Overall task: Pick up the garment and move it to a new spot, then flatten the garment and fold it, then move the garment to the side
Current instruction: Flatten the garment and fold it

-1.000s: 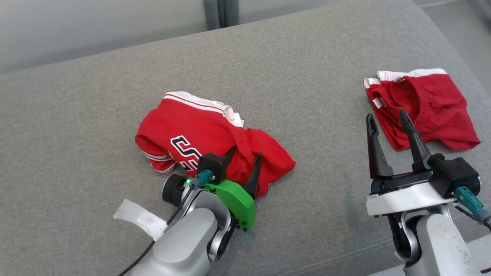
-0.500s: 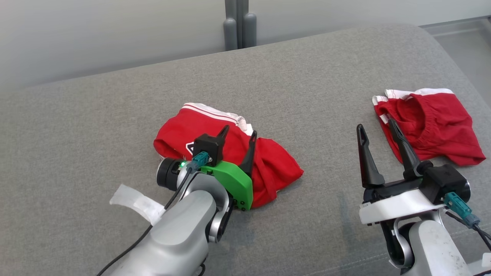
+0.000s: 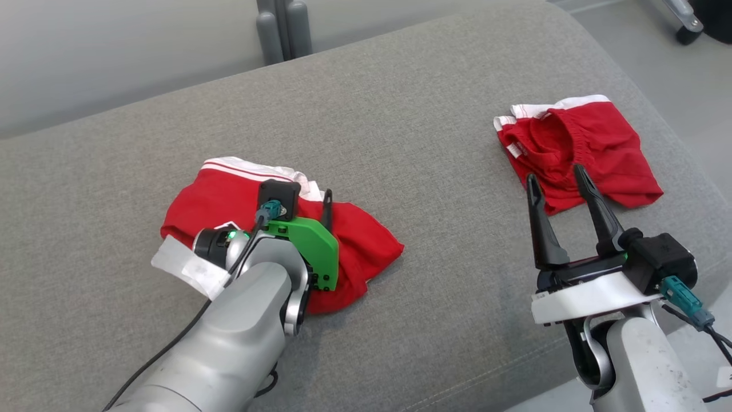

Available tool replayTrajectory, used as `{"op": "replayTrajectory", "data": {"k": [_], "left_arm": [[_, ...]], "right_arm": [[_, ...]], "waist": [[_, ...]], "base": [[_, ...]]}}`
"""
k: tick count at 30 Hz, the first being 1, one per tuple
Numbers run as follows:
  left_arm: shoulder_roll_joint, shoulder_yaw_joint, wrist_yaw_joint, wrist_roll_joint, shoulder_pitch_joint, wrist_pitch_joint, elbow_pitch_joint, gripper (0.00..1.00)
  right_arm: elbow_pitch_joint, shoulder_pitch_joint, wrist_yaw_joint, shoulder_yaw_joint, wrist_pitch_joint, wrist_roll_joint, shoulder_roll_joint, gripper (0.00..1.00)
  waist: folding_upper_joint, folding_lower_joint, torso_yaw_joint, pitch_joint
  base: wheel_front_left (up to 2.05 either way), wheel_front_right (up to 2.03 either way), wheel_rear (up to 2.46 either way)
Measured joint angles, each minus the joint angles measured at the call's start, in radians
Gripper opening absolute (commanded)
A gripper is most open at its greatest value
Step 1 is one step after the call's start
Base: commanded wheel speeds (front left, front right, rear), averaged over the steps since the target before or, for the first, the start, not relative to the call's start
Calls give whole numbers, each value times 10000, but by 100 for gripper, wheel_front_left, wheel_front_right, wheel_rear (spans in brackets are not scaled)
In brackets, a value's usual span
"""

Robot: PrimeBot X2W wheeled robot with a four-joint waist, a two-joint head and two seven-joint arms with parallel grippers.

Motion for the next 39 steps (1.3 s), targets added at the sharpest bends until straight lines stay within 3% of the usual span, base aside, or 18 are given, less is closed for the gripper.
{"op": "replayTrajectory", "data": {"k": [5,11,14,19,23,24,25,32,39], "left_arm": [[2,-79,249,-309,-177,-65,556,100],[6,-324,376,-418,-201,-198,811,99],[6,-646,399,-510,-185,65,796,89],[8,-1160,247,-560,-237,872,767,58],[8,-1513,188,-558,-453,1394,662,23],[6,-1561,188,-552,-498,1484,663,3],[6,-1569,188,-554,-533,1490,673,0],[8,-1486,238,-709,-900,1034,529,0],[10,-869,516,-717,-1837,-314,213,0]], "right_arm": [[-77,4,0,-188,0,33,0,100],[-86,51,0,-324,0,33,0,100],[-94,89,0,-301,0,31,2,100],[-67,149,0,-299,0,27,2,100],[-29,156,0,-290,0,23,2,100],[-23,156,0,-276,0,23,2,100],[-23,157,0,-263,0,23,2,100],[-2,182,0,-351,0,21,0,100],[38,186,0,-357,0,-6,2,100]], "waist": [[0,0,-200,260],[0,0,64,262],[0,0,321,178],[0,1,542,32],[0,1,610,-61],[0,1,607,-71],[0,1,598,-75],[0,1,585,-124],[0,1,633,-229]], "base": [[0,0,0],[0,0,0],[0,0,0],[0,0,0],[0,0,0],[0,0,0],[0,0,0],[0,0,0],[0,0,0]]}}
